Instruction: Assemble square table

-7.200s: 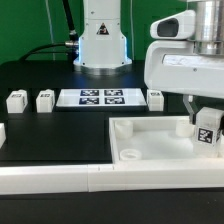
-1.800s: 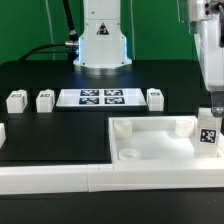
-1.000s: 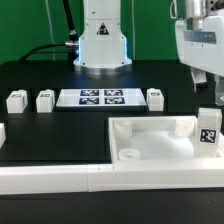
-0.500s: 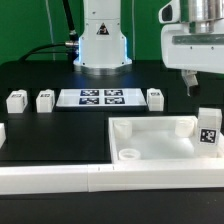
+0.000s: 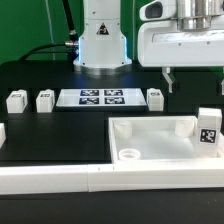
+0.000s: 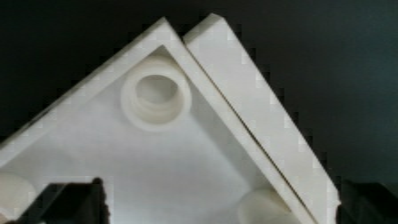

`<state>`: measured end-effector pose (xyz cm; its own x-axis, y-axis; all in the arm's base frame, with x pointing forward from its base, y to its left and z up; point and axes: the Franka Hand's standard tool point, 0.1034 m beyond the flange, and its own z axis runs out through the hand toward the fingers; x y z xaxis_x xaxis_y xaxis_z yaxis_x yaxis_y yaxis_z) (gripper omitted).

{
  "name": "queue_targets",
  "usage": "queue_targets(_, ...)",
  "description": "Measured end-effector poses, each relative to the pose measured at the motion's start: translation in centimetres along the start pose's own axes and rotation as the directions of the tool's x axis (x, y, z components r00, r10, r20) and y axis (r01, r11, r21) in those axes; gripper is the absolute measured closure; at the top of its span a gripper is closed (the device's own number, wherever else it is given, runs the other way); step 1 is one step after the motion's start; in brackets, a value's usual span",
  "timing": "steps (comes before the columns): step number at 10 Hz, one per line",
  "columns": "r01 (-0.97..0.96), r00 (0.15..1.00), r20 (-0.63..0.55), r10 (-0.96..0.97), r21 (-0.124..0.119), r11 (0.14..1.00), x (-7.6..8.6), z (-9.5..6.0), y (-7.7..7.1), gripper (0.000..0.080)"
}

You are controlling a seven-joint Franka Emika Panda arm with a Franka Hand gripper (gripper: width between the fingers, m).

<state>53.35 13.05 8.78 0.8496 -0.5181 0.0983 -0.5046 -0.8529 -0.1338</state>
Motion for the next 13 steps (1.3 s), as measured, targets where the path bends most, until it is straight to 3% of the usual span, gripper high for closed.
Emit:
queue_targets(2,0.127,0.992,-0.001,-0.127,-0.005,0.992,0.1,0.0,0.1,0.0151)
queue_targets(4,0.248,0.969,0.021,-0.247,-0.028,0.968,-1.1,0.8,0.9,0.0151)
queue_targets(8,0.506,0.862,0.082,-0.501,-0.061,0.861,-3.9,1.9,4.7,0.0151)
queue_targets(13,0.543,0.837,0.118,-0.535,-0.059,0.837,-4.3,2.1,5.0,0.0151)
